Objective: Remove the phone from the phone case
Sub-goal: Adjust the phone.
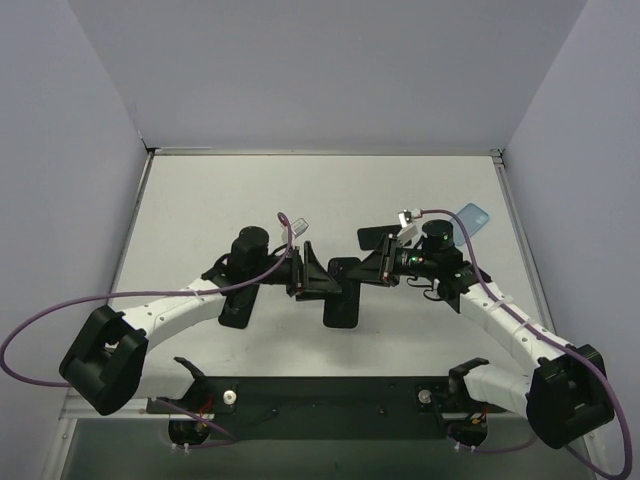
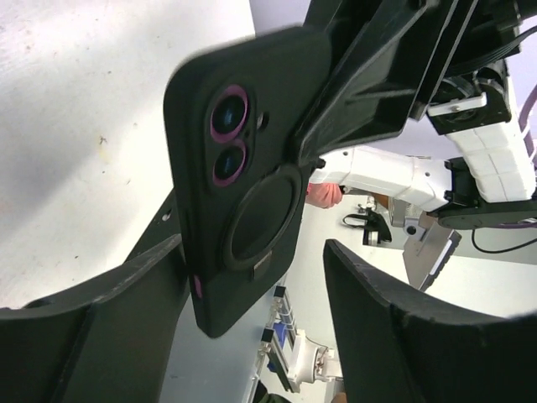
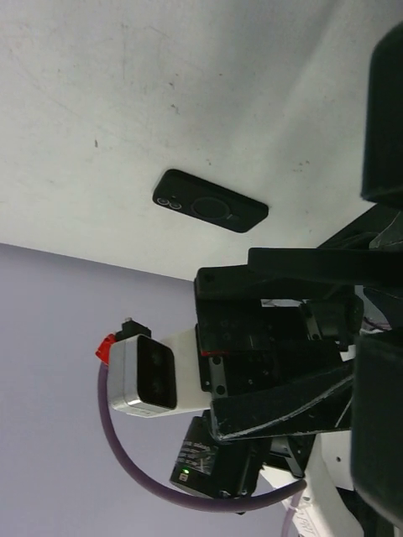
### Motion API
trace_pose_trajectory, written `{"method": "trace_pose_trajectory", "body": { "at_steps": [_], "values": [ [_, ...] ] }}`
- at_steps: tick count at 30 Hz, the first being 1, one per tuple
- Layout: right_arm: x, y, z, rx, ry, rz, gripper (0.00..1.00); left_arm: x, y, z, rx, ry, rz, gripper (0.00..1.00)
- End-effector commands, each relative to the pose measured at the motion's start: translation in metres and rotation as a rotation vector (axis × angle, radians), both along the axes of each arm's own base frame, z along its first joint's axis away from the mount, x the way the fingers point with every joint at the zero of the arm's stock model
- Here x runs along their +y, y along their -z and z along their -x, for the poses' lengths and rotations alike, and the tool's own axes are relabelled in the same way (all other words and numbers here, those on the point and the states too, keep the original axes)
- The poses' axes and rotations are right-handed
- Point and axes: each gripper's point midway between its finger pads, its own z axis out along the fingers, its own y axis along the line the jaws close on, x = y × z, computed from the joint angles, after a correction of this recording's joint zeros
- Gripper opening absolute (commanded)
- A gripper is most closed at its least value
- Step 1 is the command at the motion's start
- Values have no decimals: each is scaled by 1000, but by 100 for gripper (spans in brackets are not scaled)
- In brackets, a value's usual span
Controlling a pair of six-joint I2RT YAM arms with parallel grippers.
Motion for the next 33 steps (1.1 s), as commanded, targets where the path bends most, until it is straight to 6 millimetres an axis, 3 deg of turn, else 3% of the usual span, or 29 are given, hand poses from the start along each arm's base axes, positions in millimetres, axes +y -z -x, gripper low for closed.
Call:
{"method": "trace_pose_trajectory", "body": {
  "at_steps": [1,9,13,17,18,19,20,23,28,33],
  "values": [
    [16,-38,18,-113,-123,-107,0,-5,-28,-2,-74,28,104,72],
    [31,-41,24,-104,-169,-145,0,-4,-36,1,-69,16,160,43],
    [34,-28,22,-68,-174,-99,0,-2,-43,0,-78,-4,174,0],
    [29,-9,18,-16,-150,21,0,2,-44,-5,-68,-58,166,0],
    [28,-6,17,-23,-151,44,5,3,-46,-5,-70,-69,168,0],
    [27,-10,13,-36,-143,60,13,5,-43,-8,-54,-92,148,0],
    [24,-4,16,-4,-140,91,31,6,-41,-10,-43,-103,133,0],
    [21,-4,9,-12,-104,131,53,9,-39,-15,-29,-145,93,0],
    [-2,12,1,17,22,303,59,17,-24,-26,17,-230,-45,0],
    [-21,5,-2,-87,136,438,59,30,4,-36,107,-322,-236,0]
  ]
}}
